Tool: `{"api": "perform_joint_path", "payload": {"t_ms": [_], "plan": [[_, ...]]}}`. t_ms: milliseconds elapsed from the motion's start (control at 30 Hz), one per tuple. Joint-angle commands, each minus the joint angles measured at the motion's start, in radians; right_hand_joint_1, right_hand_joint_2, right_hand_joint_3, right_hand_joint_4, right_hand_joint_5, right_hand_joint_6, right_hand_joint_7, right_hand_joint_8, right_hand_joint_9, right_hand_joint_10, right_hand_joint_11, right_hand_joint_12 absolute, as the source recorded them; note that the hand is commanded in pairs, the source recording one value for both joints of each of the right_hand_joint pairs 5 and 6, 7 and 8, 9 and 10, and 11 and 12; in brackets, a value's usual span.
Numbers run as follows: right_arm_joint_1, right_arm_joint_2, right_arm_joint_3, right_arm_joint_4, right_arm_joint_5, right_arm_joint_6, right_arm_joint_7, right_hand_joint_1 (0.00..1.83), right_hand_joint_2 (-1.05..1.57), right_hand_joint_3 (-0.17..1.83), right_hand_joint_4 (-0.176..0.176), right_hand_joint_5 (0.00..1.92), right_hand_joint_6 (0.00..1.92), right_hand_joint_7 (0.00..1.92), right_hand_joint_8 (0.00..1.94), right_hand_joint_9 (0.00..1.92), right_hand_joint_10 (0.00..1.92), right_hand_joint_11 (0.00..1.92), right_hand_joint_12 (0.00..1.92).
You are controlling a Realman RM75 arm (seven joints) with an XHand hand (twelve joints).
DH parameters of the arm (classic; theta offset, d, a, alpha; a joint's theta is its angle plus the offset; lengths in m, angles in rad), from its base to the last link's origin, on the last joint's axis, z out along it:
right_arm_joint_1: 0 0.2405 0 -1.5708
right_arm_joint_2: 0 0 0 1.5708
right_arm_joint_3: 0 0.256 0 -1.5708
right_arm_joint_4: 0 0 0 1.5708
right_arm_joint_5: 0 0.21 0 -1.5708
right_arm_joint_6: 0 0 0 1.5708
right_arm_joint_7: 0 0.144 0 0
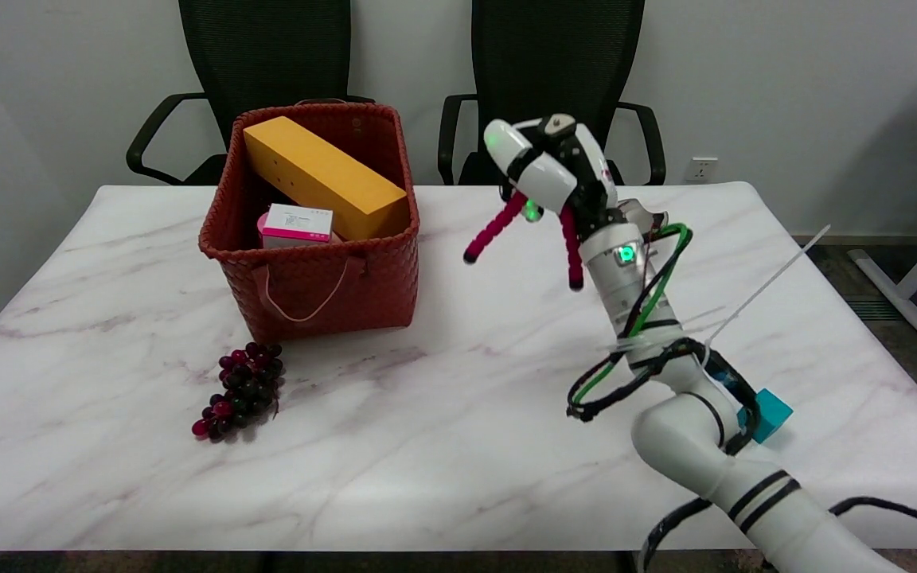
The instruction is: Pick up the flexible tripod.
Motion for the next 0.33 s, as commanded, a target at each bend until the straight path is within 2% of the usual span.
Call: {"api": "perform_joint_path", "payload": {"t_ms": [33, 333], "plan": [[0.319, 0.023, -0.168, -0.146, 0.288, 0.03, -0.15, 0.86, 1.21, 0.67, 0.0, 1.52, 1.52, 1.84, 1.84, 1.81, 1.81, 1.89, 1.89], [0.548, -0.034, -0.286, -0.33, 0.363, 0.022, -0.185, 0.87, 1.14, 0.7, 0.0, 1.46, 1.46, 1.81, 1.81, 1.77, 1.77, 1.87, 1.87]]}}
